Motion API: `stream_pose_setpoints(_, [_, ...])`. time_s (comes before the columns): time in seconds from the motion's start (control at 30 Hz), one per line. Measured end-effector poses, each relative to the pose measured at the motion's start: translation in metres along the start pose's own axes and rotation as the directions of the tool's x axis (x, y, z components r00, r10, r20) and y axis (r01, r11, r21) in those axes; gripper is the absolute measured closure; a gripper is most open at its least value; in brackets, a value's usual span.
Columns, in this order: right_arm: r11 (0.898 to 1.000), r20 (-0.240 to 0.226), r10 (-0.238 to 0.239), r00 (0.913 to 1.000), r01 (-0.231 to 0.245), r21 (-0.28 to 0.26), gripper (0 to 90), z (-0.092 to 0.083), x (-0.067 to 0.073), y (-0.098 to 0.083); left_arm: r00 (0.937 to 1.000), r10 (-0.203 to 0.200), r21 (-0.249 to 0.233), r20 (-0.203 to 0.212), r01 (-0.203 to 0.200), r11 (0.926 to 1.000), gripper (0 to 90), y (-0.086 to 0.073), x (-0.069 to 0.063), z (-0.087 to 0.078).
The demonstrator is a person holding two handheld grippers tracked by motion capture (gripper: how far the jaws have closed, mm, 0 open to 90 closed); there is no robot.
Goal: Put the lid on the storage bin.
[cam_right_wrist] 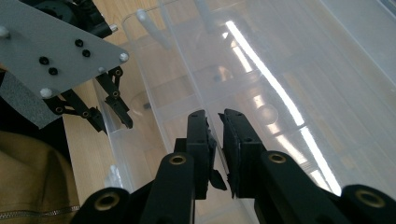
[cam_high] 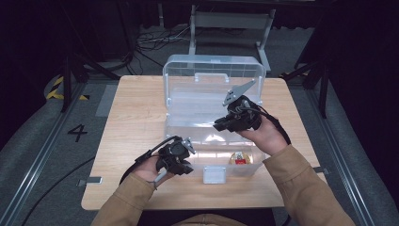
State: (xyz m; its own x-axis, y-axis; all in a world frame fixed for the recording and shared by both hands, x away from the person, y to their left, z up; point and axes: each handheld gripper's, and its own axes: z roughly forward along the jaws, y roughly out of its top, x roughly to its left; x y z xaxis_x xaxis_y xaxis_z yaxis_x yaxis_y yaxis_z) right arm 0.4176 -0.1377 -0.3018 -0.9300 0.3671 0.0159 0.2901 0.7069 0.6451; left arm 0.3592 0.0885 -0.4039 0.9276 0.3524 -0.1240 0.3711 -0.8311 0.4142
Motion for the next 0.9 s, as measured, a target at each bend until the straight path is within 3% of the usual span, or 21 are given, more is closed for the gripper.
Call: stream_pose_setpoints(0.9, [0.999,-0.031,-0.025,0.9992,0.025,0.019,81.6,0.003,0.012,-0.007,1.0000,0.005,0.002,0.000,-0.005,1.0000,76.5,0.000,0.001,0.000])
